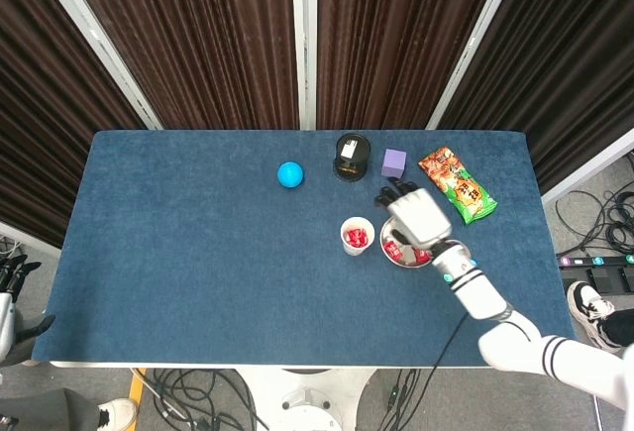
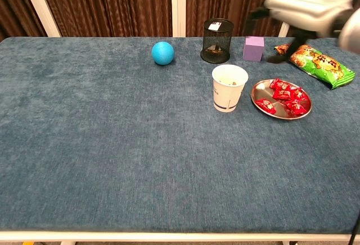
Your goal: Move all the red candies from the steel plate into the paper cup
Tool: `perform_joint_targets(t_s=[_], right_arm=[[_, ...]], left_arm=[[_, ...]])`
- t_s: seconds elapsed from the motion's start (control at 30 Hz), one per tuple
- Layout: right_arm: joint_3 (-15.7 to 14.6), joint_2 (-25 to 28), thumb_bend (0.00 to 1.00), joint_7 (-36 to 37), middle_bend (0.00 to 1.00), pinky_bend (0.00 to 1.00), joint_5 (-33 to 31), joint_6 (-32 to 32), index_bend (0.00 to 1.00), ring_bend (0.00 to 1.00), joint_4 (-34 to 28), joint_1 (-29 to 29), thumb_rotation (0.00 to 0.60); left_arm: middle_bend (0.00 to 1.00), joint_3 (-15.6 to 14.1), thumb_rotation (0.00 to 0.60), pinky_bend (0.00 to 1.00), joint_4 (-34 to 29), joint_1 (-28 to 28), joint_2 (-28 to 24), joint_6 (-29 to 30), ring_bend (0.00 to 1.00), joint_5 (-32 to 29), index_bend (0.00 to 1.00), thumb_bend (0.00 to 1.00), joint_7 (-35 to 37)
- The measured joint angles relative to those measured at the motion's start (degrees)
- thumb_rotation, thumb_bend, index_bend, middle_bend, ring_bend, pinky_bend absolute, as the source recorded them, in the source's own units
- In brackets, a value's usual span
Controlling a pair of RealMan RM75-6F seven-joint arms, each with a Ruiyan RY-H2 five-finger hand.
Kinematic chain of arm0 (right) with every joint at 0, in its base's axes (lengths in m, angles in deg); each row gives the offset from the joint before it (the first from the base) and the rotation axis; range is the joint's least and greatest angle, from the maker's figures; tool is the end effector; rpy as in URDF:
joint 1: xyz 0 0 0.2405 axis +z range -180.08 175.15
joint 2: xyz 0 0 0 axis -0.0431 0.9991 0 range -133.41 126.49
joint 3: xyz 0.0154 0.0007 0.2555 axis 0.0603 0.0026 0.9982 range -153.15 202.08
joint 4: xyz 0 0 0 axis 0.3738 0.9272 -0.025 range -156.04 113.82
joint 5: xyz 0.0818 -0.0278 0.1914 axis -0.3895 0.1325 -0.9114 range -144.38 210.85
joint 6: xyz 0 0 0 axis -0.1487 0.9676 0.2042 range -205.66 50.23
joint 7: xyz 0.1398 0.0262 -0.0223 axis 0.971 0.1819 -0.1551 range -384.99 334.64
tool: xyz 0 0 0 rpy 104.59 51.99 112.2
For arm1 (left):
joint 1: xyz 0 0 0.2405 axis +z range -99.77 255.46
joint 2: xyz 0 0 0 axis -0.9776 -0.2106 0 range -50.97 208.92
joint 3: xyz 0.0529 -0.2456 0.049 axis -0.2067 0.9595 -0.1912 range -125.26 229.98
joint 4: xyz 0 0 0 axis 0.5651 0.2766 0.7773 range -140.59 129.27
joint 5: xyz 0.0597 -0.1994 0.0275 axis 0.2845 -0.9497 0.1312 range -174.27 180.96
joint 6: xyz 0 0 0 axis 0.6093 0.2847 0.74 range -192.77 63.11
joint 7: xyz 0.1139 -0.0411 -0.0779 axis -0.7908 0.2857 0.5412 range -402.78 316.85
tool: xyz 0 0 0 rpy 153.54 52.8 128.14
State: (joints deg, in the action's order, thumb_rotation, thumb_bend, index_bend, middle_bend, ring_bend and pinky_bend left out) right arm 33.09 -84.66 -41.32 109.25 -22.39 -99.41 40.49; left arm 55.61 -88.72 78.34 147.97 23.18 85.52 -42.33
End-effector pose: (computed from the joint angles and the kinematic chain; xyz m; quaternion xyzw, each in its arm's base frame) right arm -0.1713 -0.3720 0.0364 0.7802 -0.2467 0.3507 0.4554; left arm -0.3553 0.1512 0.1594 -0.5520 -0.3905 -0.3467 0.6501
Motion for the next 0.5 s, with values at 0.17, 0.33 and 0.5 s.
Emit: perform_joint_targets(t_s=[0.17,0.33,0.5], right_arm=[[-1.87,0.86,0.09,-1.73,0.3,0.36,-4.83,-3.47,0.33,0.13,1.61,-1.62,0.6],[-3.09,-1.4,0.11,-2.38,0.3,0.36,-6.99,-6.81,0.33,0.13,6.45,-1.86,0.6],[-3.68,-4.58,0.14,-2.58,0.3,0.36,-8.42,-9.45,0.33,0.13,12.06,-1.58,0.6]], left_arm=[[0.25,-0.17,0.6,0.21,-0.23,-0.37,0.22,-0.44,0.14,0.42,0.29,0.0,-0.18],[0.25,-0.24,0.6,0.21,-0.51,-0.34,0.03,-0.56,0.14,0.31,0.29,0.0,-0.37],[0.25,-0.34,0.6,0.21,-0.58,-0.25,0.0,-0.79,0.14,0.03,0.29,0.0,-0.38]])
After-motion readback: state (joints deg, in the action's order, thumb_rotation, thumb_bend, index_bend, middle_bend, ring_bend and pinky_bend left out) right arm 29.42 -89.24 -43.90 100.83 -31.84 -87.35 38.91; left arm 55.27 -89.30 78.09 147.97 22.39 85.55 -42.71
